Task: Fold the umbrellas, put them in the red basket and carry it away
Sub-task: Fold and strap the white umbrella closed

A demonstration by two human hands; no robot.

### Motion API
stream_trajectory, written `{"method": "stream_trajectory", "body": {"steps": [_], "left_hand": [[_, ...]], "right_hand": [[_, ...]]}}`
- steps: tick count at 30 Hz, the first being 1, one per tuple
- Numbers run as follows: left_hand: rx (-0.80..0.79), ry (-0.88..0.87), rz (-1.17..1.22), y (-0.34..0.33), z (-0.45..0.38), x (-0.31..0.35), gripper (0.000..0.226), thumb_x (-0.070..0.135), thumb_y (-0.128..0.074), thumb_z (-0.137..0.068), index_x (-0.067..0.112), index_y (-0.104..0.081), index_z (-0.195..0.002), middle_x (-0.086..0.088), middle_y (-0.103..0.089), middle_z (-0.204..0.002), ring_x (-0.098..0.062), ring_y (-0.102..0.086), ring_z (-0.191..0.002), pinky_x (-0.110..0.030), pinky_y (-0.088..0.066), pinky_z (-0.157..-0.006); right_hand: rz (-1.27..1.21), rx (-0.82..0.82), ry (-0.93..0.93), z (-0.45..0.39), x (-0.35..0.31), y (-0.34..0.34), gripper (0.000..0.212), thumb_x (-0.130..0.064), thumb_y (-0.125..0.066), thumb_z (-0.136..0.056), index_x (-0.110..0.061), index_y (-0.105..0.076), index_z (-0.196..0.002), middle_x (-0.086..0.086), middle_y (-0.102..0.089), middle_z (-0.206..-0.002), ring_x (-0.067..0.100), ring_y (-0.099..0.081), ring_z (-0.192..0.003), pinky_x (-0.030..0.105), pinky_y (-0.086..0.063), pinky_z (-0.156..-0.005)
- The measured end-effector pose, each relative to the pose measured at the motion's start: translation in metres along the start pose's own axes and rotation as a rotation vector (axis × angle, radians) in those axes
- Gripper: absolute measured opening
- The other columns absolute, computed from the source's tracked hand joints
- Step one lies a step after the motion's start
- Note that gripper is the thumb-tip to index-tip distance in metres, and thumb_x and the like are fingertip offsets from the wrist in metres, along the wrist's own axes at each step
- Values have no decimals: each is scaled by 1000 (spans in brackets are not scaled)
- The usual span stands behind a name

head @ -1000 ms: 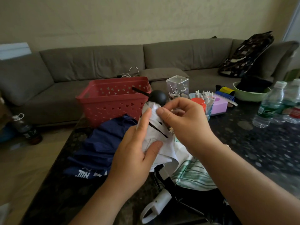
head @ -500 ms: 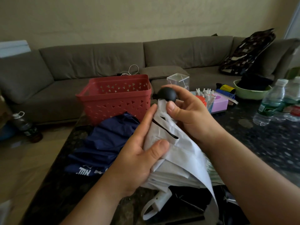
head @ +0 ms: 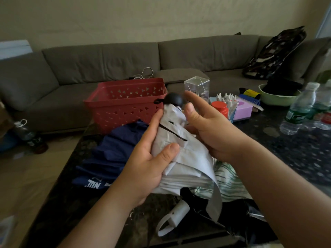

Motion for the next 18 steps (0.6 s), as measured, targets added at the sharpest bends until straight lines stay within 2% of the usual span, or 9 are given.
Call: {"method": "stream_trajectory", "body": {"steps": [2,4,6,8,9,11,13,15,18], "left_hand": [[54,-10,8,13,-3,2,72,25,-68,-91,61,-37,-145,25,-59,-147,-2,-60,-133,-22,-51,-106],[73,-39,-10,22,-4,7,75,23,-68,-91,60,-35,-147,27,-58,-147,-1,-60,-133,-18,-53,-101],[47,-52,-26,25,-4,10,75,21,-67,-92,58,-33,-148,27,-59,-146,-2,-60,-133,-18,-53,-99],[-16,-43,-10,23,-6,9,74,18,-69,-98,55,-33,-150,23,-61,-146,-6,-60,-134,-20,-53,-101],[-44,-46,12,21,-5,9,73,17,-67,-99,53,-33,-152,20,-61,-147,-8,-60,-135,-22,-52,-103],[-79,-50,68,20,-5,8,75,15,-57,-96,49,-30,-157,15,-60,-150,-12,-59,-138,-25,-52,-104],[-133,-76,90,19,-1,11,75,14,-51,-98,43,-26,-162,12,-57,-154,-15,-56,-141,-27,-52,-104],[-164,-74,84,21,-8,10,70,16,-47,-103,30,-17,-165,16,-54,-156,-10,-53,-142,-23,-50,-106],[-305,-39,232,16,2,2,70,17,-41,-106,10,6,-158,29,-51,-153,4,-50,-140,-12,-42,-108]], "right_hand": [[106,8,-18,1,1,6,44,-45,-63,-88,-30,-63,-129,0,-80,-106,23,-76,-90,38,-63,-79],[200,22,0,2,0,7,21,-34,-68,-94,-19,-74,-109,13,-78,-102,28,-69,-84,40,-57,-77],[219,28,53,4,-5,1,8,-18,-71,-97,-11,-76,-98,24,-74,-98,29,-65,-81,45,-54,-77],[214,51,163,6,-17,-4,1,-7,-73,-95,-8,-73,-94,21,-73,-87,28,-63,-76,49,-55,-74],[194,56,216,8,-23,-6,5,-4,-73,-93,-9,-72,-93,16,-71,-83,27,-64,-74,48,-56,-72],[139,30,279,11,-33,-11,12,-2,-74,-91,-12,-70,-95,9,-68,-82,25,-66,-75,41,-57,-71],[106,5,288,14,-37,-14,13,-2,-74,-92,-11,-69,-100,10,-68,-86,23,-69,-76,35,-60,-72],[77,-3,255,14,-37,-16,7,-6,-72,-93,-7,-68,-98,13,-69,-86,25,-68,-75,39,-63,-73],[88,-17,205,15,-34,-19,7,-12,-72,-94,-7,-69,-91,13,-68,-80,27,-64,-72,40,-59,-73]]}}
Point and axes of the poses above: each hand's wrist, its own z-axis away from the middle knuckle, its own y-axis out of the back of the hand, x = y × z, the point moved 9 cm from there along -z, towards the middle knuckle
